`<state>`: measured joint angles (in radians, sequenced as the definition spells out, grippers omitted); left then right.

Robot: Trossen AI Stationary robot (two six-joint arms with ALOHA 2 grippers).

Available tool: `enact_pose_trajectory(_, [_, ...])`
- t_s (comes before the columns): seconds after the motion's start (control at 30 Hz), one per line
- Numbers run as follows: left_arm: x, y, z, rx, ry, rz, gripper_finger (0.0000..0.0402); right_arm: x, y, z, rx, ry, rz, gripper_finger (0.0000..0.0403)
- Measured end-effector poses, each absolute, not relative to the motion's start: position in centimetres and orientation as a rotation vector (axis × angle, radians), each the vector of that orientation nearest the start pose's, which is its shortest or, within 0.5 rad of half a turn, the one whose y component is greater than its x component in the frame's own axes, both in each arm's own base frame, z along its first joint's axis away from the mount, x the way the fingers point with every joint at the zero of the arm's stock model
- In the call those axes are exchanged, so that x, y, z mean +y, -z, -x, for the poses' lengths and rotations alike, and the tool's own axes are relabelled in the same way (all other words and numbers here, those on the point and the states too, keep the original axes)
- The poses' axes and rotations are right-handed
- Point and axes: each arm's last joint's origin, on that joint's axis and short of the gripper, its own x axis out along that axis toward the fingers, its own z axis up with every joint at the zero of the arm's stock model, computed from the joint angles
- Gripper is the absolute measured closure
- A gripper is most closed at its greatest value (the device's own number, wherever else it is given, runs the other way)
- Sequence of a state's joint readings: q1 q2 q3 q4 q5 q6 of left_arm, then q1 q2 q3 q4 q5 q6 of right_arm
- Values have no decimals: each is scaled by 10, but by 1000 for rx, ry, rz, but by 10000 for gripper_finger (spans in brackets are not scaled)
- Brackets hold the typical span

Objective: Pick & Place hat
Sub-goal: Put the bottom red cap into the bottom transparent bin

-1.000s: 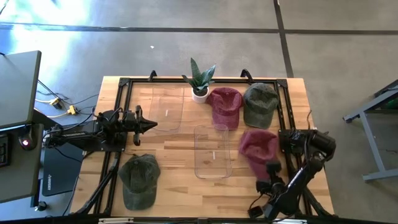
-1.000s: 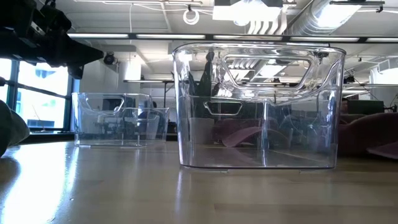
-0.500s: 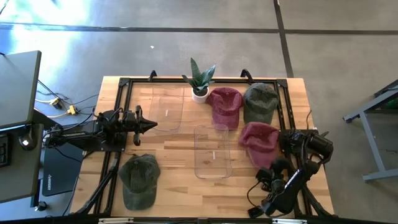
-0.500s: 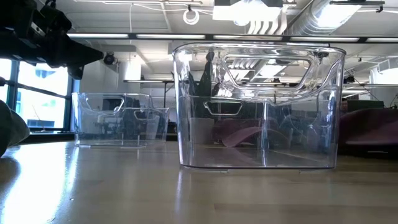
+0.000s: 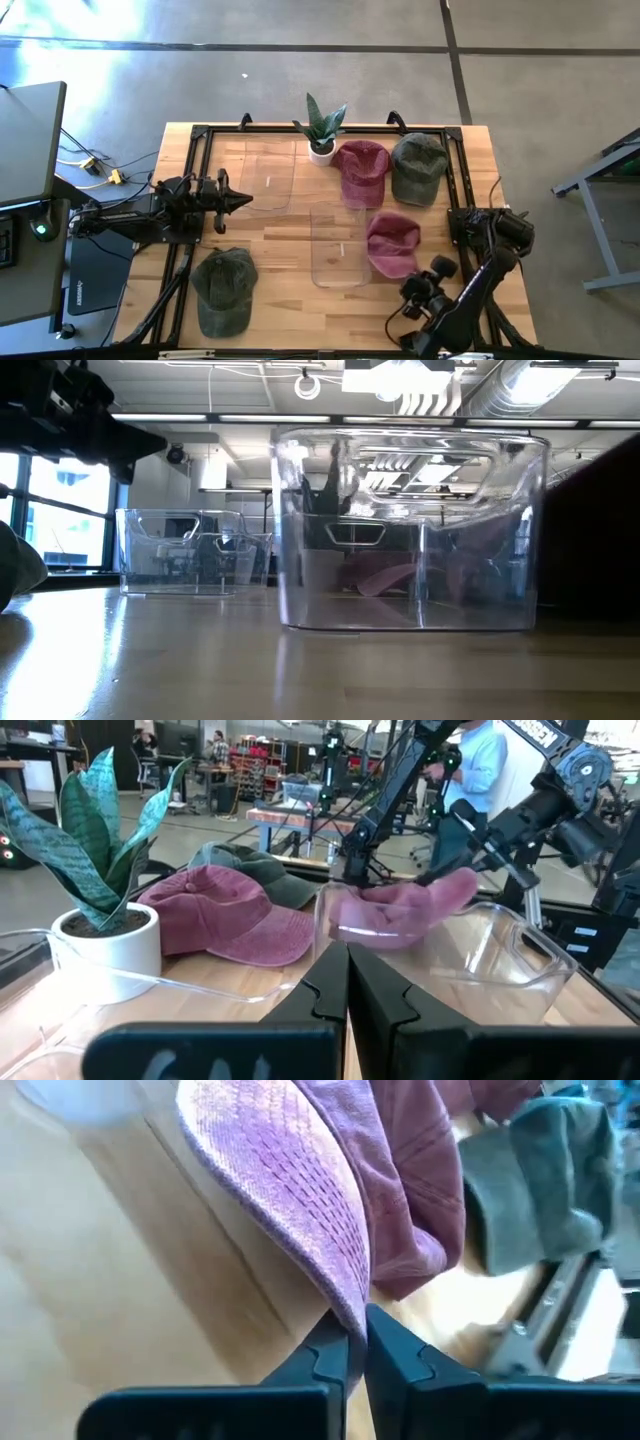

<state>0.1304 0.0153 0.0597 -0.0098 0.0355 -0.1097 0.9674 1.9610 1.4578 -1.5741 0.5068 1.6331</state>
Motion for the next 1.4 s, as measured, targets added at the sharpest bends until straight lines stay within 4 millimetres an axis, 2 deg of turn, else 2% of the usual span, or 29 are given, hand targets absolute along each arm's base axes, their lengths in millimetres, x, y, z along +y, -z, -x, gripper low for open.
enact_pose_trajectory(0.17, [11,-182,-94,-48,-92,106,402,248,-208,-207,1213,906,-61,395])
enact_pose_trajectory(0.33, [11,-182,-94,-47,-90,106,402,234,-197,-204,1317,998,-91,395])
enact_pose_trajectory(0.47, [11,-182,-94,-47,-90,106,402,224,-187,-194,1262,1041,-36,395])
enact_pose_trajectory(0.57, [11,-182,-94,-47,-90,106,402,218,-192,-191,1205,1030,-33,395])
enact_pose_trajectory(0.67, [11,-182,-94,-47,-91,106,402,213,-209,-193,1109,963,-37,395])
enact_pose_trajectory(0.87, [11,-182,-94,-48,-93,106,402,188,-260,-193,944,822,-73,395])
enact_pose_trajectory(0.97, [11,-182,-94,-48,-93,111,402,164,-286,-193,826,800,-58,395])
enact_pose_trajectory(1.1, [11,-182,-94,-48,-93,112,402,118,-318,-197,672,867,-36,395])
enact_pose_trajectory(1.23, [11,-183,-94,-48,-93,113,402,82,-339,-206,512,946,-28,395])
enact_pose_trajectory(1.3, [11,-183,-94,-56,-93,112,402,77,-348,-216,435,937,4,395])
enact_pose_trajectory(1.4, [11,-186,-94,-86,-91,111,402,83,-359,-235,369,866,80,395])
